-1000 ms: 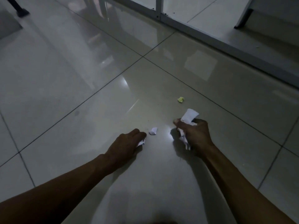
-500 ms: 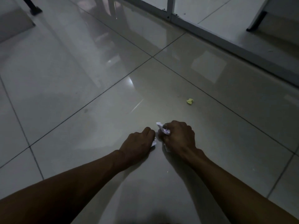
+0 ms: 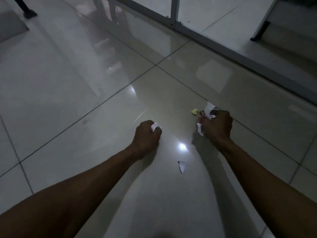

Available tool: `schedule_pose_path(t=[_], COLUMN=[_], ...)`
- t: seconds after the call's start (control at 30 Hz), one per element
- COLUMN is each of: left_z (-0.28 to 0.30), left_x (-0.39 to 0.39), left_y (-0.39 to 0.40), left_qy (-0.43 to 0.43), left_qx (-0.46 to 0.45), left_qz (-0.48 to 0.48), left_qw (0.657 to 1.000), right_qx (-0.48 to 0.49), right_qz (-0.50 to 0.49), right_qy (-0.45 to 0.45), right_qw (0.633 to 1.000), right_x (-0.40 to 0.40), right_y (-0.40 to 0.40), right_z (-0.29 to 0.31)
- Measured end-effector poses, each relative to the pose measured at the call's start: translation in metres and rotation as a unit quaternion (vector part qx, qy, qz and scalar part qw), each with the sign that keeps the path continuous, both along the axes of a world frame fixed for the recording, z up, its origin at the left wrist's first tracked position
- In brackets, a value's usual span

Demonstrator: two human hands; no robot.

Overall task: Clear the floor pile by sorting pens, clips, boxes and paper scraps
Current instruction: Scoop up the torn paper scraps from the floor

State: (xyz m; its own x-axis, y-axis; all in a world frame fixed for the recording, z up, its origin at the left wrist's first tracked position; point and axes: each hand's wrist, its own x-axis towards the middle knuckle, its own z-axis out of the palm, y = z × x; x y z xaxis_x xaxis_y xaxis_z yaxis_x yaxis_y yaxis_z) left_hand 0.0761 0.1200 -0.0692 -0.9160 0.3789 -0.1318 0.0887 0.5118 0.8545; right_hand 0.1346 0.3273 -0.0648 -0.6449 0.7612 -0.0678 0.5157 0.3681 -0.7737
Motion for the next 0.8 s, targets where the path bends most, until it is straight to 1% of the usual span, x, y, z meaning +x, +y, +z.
schedule_pose_path(t=[0.07, 0.1, 0.13, 0.17, 0.2, 0.27, 0.33, 0.43, 0.5, 0.53, 0.57, 0.6, 0.63, 0.67, 0.73, 0.8], left_z=[0.006, 0.009, 0.011, 0.012, 0.013, 0.014, 0.013, 0.018, 0.021, 0.021, 0.022, 0.023, 0.024, 0.025, 0.023, 0.023], left_x=[-0.003, -0.004, -0.006, -0.006, -0.005, 0.000, 0.010, 0.028, 0.040, 0.044, 0.047, 0.049, 0.048, 0.046, 0.038, 0.032], left_y=[0.013, 0.017, 0.021, 0.024, 0.025, 0.025, 0.025, 0.026, 0.024, 0.023, 0.020, 0.018, 0.016, 0.014, 0.010, 0.008], left_qy=[-0.104, -0.135, -0.145, -0.136, -0.108, -0.017, 0.048, 0.054, 0.041, -0.002, -0.088, -0.197, -0.291, -0.356, -0.395, -0.389], left_qx=[0.088, 0.108, 0.111, 0.105, 0.077, -0.015, -0.083, -0.125, -0.125, -0.100, -0.051, 0.012, 0.059, 0.091, 0.098, 0.100], left_qz=[0.061, 0.075, 0.074, 0.059, 0.030, -0.061, -0.155, -0.246, -0.253, -0.232, -0.193, -0.142, -0.095, -0.056, -0.007, 0.019], left_qw=[0.989, 0.982, 0.980, 0.983, 0.991, 0.998, 0.983, 0.960, 0.959, 0.968, 0.976, 0.970, 0.950, 0.928, 0.913, 0.916], right_qx=[0.033, 0.050, 0.066, 0.080, 0.095, 0.123, 0.158, 0.188, 0.147, 0.098, 0.044, -0.001, -0.036, -0.063, -0.108, -0.142], right_qz=[0.003, 0.013, 0.031, 0.055, 0.082, 0.126, 0.145, 0.141, 0.127, 0.120, 0.119, 0.121, 0.123, 0.125, 0.146, 0.204], right_qy=[-0.024, -0.039, -0.051, -0.065, -0.083, -0.122, -0.138, -0.119, -0.093, -0.075, -0.051, -0.030, -0.014, -0.001, 0.014, 0.012], right_qw=[0.999, 0.998, 0.996, 0.993, 0.989, 0.977, 0.967, 0.965, 0.977, 0.985, 0.991, 0.992, 0.992, 0.990, 0.983, 0.968], right_x=[-0.008, -0.012, -0.017, -0.021, -0.024, -0.030, -0.030, -0.028, -0.026, -0.023, -0.018, -0.012, -0.004, 0.005, 0.025, 0.045], right_y=[0.006, 0.008, 0.010, 0.011, 0.012, 0.014, 0.014, 0.012, 0.013, 0.014, 0.015, 0.016, 0.014, 0.012, 0.007, -0.002], right_z=[0.001, 0.002, 0.003, 0.004, 0.003, 0.000, -0.008, -0.020, -0.020, -0.017, -0.015, -0.013, -0.010, -0.006, 0.001, 0.008])
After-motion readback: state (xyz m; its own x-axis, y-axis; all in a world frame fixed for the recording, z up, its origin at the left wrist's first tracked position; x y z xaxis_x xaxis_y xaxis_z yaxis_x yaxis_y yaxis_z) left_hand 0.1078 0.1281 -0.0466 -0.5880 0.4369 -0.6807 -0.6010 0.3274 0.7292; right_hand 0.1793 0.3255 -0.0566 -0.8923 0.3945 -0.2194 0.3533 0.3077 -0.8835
